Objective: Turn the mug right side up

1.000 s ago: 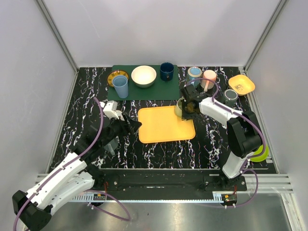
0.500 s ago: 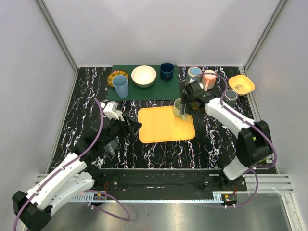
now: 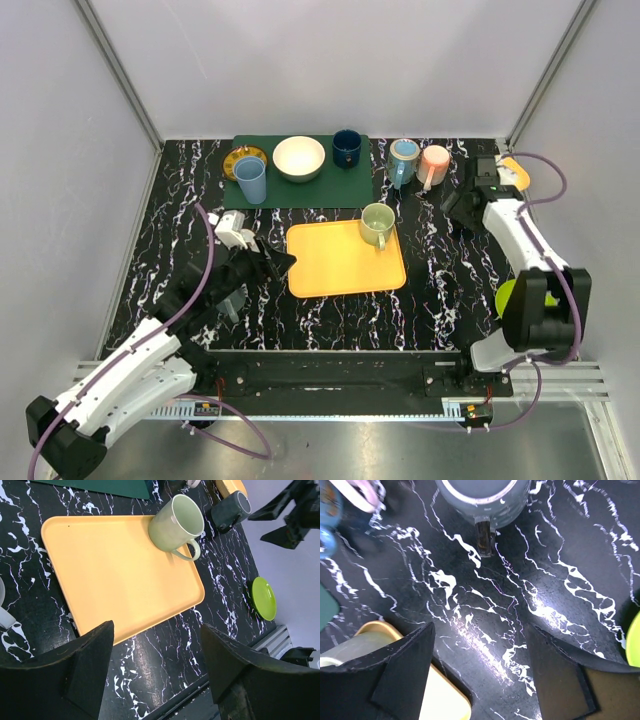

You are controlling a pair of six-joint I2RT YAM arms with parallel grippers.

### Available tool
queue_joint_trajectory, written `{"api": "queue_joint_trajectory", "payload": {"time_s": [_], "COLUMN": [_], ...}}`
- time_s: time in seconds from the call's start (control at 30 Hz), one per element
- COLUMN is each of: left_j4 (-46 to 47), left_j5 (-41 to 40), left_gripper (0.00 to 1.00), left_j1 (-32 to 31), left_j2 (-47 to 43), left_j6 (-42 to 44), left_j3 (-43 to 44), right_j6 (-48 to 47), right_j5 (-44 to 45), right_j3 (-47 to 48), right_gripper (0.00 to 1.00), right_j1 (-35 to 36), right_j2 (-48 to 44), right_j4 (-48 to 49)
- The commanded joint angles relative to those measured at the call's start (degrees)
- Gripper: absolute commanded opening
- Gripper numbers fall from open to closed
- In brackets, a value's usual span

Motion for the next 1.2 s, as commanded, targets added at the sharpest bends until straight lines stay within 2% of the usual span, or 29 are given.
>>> {"api": "queue_joint_trajectory", "payload": {"time_s": [0.0, 0.17, 0.33, 0.67, 1.0, 1.1, 1.17], "left_j4": [2.8, 3.9, 4.7, 4.7, 5.7, 5.8, 5.8], "left_j5": [1.2, 1.7, 2.9, 2.8, 3.4, 3.3, 3.3], "left_gripper": [0.72, 0.73, 0.72, 0.71, 0.71, 0.71, 0.71], "left_j1": [0.2, 0.2, 0.2, 0.2, 0.2, 0.2, 0.2], "left_j2": [0.8, 0.4, 1.3, 1.8, 3.4, 3.8, 3.8], "left_j6": [-0.6, -0.8, -0.9, -0.2, -0.4, -0.4, -0.4], "left_j3": [-0.1, -1.0, -1.4, -1.8, -2.0, -1.9, -1.9], "right_j6": [1.2, -0.3, -1.4, -4.9, -6.7, -6.4, -6.3], "right_j5": [2.6, 5.5, 7.0, 9.8, 10.0, 9.9, 9.8], "right_j3": [1.4, 4.5, 7.9, 11.1, 15.2, 15.4, 15.7], "right_gripper": [0.78, 0.78, 0.73, 0.58, 0.53, 0.48, 0.41], "right_j1": [0.7, -0.7, -2.8, -3.3, -3.3, -3.3, -3.3], "right_j2": [5.6, 12.2, 17.5, 22.3, 26.2, 26.9, 27.5], "right_j4": [1.3, 2.1, 2.9, 7.2, 7.7, 7.9, 7.9]}}
